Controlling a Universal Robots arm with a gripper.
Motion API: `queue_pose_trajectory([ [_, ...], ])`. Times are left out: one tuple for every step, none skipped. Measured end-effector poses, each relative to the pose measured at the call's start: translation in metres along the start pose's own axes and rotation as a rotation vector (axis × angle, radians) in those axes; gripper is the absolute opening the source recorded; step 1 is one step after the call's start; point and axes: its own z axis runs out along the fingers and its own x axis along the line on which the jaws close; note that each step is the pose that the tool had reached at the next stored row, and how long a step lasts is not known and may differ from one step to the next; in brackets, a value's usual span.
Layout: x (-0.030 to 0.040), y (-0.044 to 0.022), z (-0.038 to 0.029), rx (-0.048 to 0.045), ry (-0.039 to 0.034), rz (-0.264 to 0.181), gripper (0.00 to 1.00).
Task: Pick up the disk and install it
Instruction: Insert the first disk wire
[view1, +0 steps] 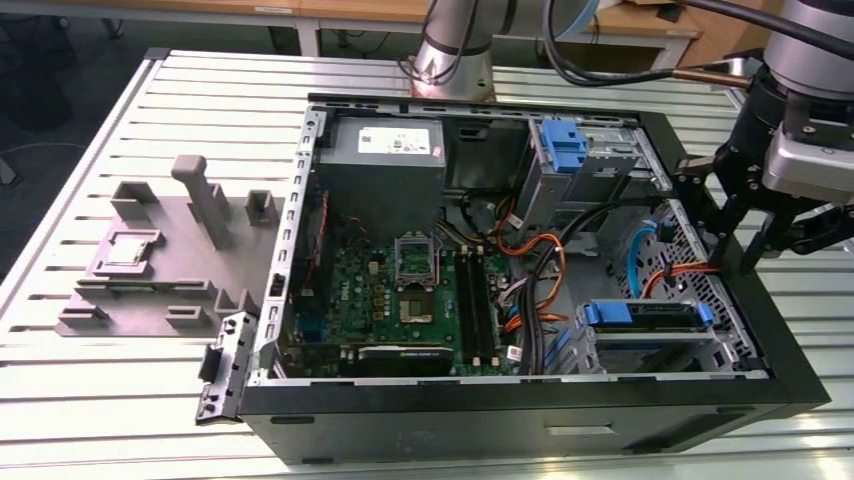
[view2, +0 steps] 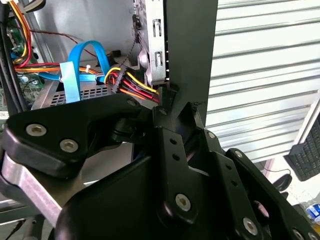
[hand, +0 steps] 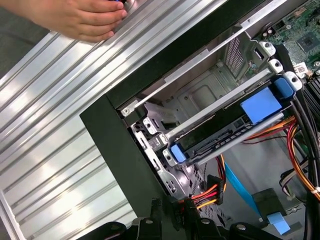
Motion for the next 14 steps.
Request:
queue_pose_trajectory([
  [-0.0004,0.0002,0.0003,0.0017,0.0025,0.000,0.31],
  [-0.0009,0.0005,0.0005,0.0036,0.0054,0.000,0.31],
  [-0.0014,0.0008,0.0007,0.0053,0.0078,0.000,0.31],
  [-0.0018,0.0011,0.0008,0.0066,0.0101,0.000,0.31],
  [-0.0021,0.0013,0.0010,0.0078,0.0121,0.000,0.31],
  [-0.0024,0.0014,0.0012,0.0089,0.0138,0.000,0.31],
  [-0.0026,0.0015,0.0014,0.0100,0.0154,0.000,0.31],
  [-0.0027,0.0016,0.0015,0.0111,0.0173,-0.001,0.31],
  [-0.0027,0.0016,0.0015,0.0123,0.0190,-0.001,0.30],
  [-0.0027,0.0016,0.0015,0.0126,0.0194,-0.001,0.30],
  [-0.0027,0.0016,0.0015,0.0124,0.0198,-0.001,0.24],
  [-0.0027,0.0016,0.0015,0.0123,0.0199,-0.001,0.17],
  [-0.0028,0.0016,0.0016,0.0123,0.0199,-0.001,0.17],
  [-0.0028,0.0016,0.0016,0.0114,0.0205,-0.001,0.17],
])
